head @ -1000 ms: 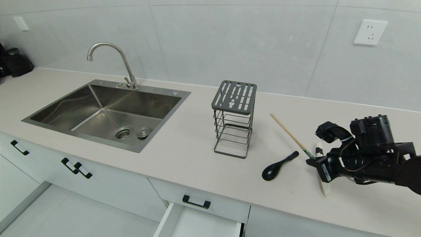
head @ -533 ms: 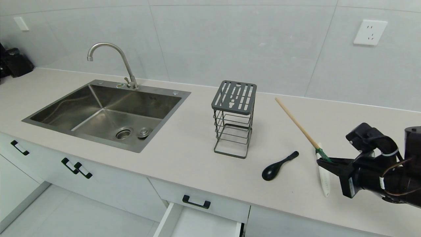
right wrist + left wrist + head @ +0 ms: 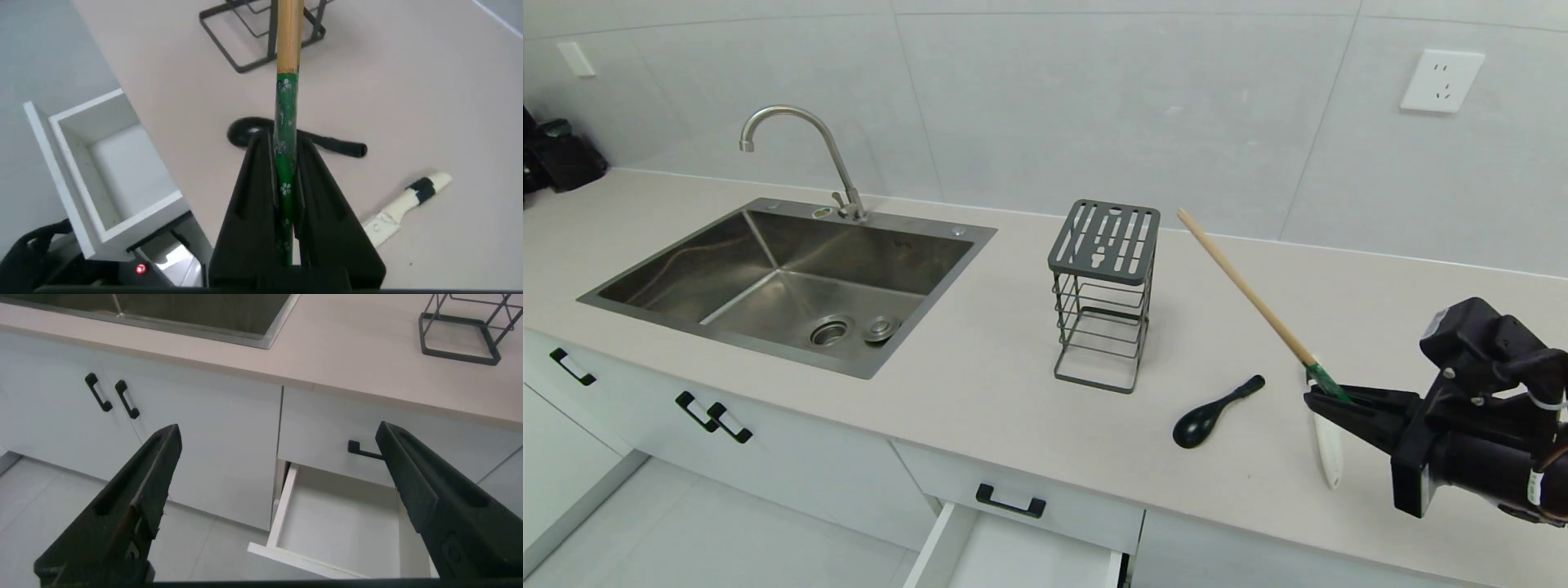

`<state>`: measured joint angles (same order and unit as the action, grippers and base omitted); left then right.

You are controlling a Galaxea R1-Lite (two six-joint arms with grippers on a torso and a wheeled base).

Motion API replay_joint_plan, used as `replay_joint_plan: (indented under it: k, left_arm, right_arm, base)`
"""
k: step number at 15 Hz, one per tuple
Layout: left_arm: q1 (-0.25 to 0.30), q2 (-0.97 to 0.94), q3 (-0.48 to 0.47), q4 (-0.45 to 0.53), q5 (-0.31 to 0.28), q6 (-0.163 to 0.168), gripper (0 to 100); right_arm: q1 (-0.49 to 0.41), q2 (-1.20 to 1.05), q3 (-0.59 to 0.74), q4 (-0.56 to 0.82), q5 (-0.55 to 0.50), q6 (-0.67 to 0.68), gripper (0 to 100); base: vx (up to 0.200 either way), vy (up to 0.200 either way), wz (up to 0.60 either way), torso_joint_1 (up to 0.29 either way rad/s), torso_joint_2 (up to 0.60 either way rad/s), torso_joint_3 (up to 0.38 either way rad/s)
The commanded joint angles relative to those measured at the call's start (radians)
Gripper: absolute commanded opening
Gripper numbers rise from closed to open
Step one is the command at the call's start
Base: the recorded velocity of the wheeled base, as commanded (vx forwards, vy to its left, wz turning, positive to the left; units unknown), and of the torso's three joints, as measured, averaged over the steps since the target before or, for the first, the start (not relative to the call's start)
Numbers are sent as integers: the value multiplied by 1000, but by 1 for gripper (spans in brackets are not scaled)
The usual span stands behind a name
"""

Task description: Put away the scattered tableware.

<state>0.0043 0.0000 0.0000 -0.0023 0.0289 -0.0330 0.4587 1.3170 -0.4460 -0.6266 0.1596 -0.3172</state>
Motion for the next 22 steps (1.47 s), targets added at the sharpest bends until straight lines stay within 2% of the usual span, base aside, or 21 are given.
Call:
replay_joint_plan:
  k: [1,4,12,14,15,17,20,22]
  left_arm:
    - [0,0,0,-1,2,-1,100]
    - [0,0,0,-1,2,-1,100]
    - [0,0,0,-1,2,-1,100]
    - [0,0,0,-1,0,-1,100]
    - [0,0,0,1,0,-1,100]
    - [0,0,0,-1,0,-1,100]
    - [-1,0,0,-1,0,-1,100]
    - [0,0,0,-1,2,-1,100]
  right_arm:
    - [61,-10,-5,11,0,-3,0]
    - [167,1,-23,33,-9,-3,0]
    - [298,125,-57,33,-17,-3,0]
    - [387,174,-88,33,-14,63,0]
    - [433,185,-123,45,-15,141,0]
    - [485,189,-151,108,-17,204,0]
    - [511,226,-143,148,-15,198,0]
    - [545,274,-151,142,-45,139,0]
  base:
    - [0,0,0,0,0,0]
    - [0,0,0,0,0,0]
    - [0,0,0,0,0,0]
    - [0,0,0,0,0,0]
    - [0,0,0,0,0,0]
    - [0,0,0,0,0,0]
    - [0,0,0,0,0,0]
    - [0,0,0,0,0,0]
